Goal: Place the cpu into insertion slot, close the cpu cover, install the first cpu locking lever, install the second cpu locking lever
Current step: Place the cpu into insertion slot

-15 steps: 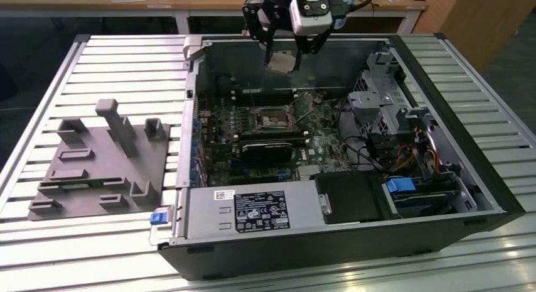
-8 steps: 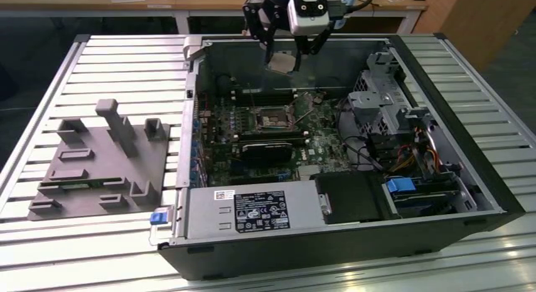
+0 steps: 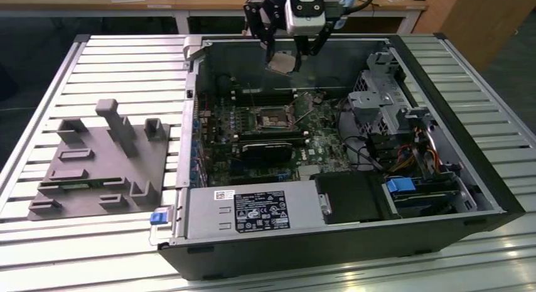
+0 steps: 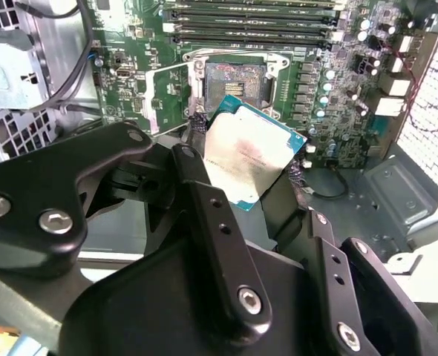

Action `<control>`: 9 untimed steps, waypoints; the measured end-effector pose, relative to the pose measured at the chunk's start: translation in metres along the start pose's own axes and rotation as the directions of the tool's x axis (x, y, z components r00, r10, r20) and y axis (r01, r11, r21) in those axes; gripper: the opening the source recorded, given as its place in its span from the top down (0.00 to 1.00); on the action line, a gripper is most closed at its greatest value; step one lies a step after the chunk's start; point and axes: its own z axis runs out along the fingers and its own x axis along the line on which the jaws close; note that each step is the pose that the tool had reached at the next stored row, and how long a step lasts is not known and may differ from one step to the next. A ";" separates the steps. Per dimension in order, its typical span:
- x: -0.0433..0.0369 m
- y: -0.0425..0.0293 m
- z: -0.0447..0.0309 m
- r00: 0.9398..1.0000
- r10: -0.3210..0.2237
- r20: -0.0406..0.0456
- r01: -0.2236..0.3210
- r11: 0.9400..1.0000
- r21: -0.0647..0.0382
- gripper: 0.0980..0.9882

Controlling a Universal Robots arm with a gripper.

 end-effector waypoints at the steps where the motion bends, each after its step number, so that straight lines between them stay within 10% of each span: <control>1: 0.0000 0.0000 0.0000 1.000 0.004 0.000 -0.004 1.000 0.000 0.50; 9: 0.0000 -0.0001 0.0006 1.000 0.012 0.000 -0.012 1.000 0.000 0.50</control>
